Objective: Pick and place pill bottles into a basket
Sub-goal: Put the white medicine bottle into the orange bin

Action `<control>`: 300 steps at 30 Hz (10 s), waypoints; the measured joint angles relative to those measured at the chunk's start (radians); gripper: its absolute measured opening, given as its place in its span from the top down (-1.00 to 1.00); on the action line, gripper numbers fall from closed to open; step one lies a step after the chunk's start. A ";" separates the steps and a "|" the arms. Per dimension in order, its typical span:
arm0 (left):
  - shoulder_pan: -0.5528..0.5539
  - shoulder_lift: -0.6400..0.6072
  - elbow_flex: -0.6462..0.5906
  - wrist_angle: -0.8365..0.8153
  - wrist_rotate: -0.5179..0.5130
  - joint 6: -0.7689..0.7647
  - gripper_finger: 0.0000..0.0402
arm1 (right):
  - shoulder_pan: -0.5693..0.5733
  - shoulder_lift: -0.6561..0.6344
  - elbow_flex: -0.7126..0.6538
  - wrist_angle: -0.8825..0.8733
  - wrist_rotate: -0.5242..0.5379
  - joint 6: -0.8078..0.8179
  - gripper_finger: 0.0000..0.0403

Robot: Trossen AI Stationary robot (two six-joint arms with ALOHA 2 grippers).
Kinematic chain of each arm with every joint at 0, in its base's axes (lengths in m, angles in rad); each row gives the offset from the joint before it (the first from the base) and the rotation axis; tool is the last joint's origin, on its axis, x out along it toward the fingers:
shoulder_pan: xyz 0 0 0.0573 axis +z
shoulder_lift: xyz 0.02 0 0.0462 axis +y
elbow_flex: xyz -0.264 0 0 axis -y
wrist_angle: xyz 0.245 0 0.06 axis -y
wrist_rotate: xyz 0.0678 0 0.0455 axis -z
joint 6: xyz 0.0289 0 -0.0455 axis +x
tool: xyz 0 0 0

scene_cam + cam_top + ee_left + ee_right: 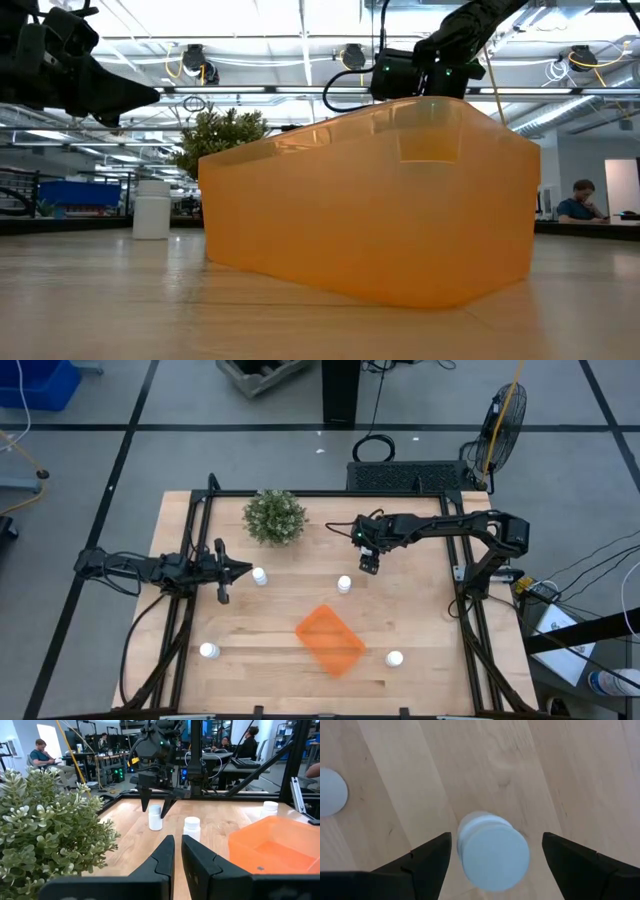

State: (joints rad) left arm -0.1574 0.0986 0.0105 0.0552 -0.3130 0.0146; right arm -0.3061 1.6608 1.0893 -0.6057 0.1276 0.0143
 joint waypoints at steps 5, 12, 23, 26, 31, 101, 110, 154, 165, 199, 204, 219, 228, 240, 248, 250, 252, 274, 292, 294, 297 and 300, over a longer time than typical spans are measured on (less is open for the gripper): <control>0.000 0.000 0.000 0.007 0.000 0.000 0.81 | 0.000 0.000 0.000 0.001 0.001 0.000 -0.49; 0.000 0.000 -0.002 0.015 0.000 0.007 0.81 | 0.000 0.000 0.000 0.002 0.001 -0.026 0.04; 0.000 0.000 -0.002 0.017 0.000 0.007 0.81 | 0.008 -0.010 0.001 0.056 -0.023 -0.106 0.29; 0.000 0.000 -0.002 0.017 0.000 0.008 0.81 | 0.030 -0.031 -0.001 0.097 -0.025 -0.109 0.29; 0.000 -0.001 -0.002 0.017 -0.001 0.008 0.81 | 0.076 -0.114 -0.001 0.149 -0.021 -0.107 0.29; 0.000 0.000 0.000 0.031 0.000 0.003 0.81 | 0.464 0.323 0.499 -0.026 -0.221 -0.004 0.29; 0.000 -0.001 0.000 0.029 0.000 0.009 0.81 | 0.456 0.322 0.425 0.032 -0.264 0.004 0.29; 0.000 0.018 0.017 -0.037 0.022 -0.102 0.81 | 0.534 -0.013 0.371 0.180 0.139 -0.023 -0.67; 0.000 0.225 0.231 -0.175 -0.081 -0.070 0.60 | 0.497 -0.396 -0.017 0.509 0.393 -0.155 -0.67; 0.000 0.342 0.269 -0.115 -0.051 -0.202 0.30 | 0.229 -1.434 -0.997 0.869 0.180 0.011 -0.61; 0.003 0.408 0.336 -0.269 -0.086 -0.257 0.35 | 0.229 -1.434 -0.997 0.869 0.180 0.012 -0.61; 0.097 0.788 0.689 -0.723 0.006 -0.364 -0.28 | 0.229 -1.434 -0.997 0.865 0.180 0.027 -0.61; 0.182 1.019 0.904 -0.907 0.103 -0.281 -0.49 | 0.229 -1.434 -0.997 0.863 0.182 0.045 -0.61; 0.224 1.192 0.942 -1.004 0.185 -0.202 -0.50 | 0.229 -1.433 -1.027 0.894 0.187 0.054 -0.61; 0.224 1.243 0.942 -1.043 0.228 -0.204 -0.49 | 0.229 -1.433 -1.029 0.893 0.188 0.054 -0.61; 0.224 1.251 0.941 -1.049 0.227 -0.204 -0.48 | 0.229 -1.433 -1.029 0.893 0.188 0.053 -0.61; 0.224 1.260 0.941 -1.048 0.227 -0.203 -0.47 | 0.229 -1.433 -1.030 0.893 0.188 0.056 -0.61; 0.224 1.341 0.940 -1.021 0.225 -0.158 -0.42 | 0.229 -1.434 -1.032 0.893 0.185 0.061 -0.61; 0.224 1.341 0.849 -0.910 0.237 -0.153 -0.37 | 0.229 -1.433 -1.032 0.893 0.184 0.071 -0.61; 0.224 1.341 0.849 -0.910 0.238 -0.150 -0.38 | 0.229 -1.434 -1.032 0.893 0.184 0.071 -0.61; 0.224 1.341 0.849 -0.910 0.237 -0.150 -0.38 | 0.229 -1.433 -1.032 0.893 0.184 0.071 -0.61; 0.223 1.341 0.849 -0.910 0.215 -0.148 -0.36 | 0.229 -1.434 -1.032 0.893 0.184 0.071 -0.61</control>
State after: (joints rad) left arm 0.0658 1.4399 0.8593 -0.8547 -0.0979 -0.1329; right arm -0.0772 0.2272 0.0574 0.2871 0.3115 0.0856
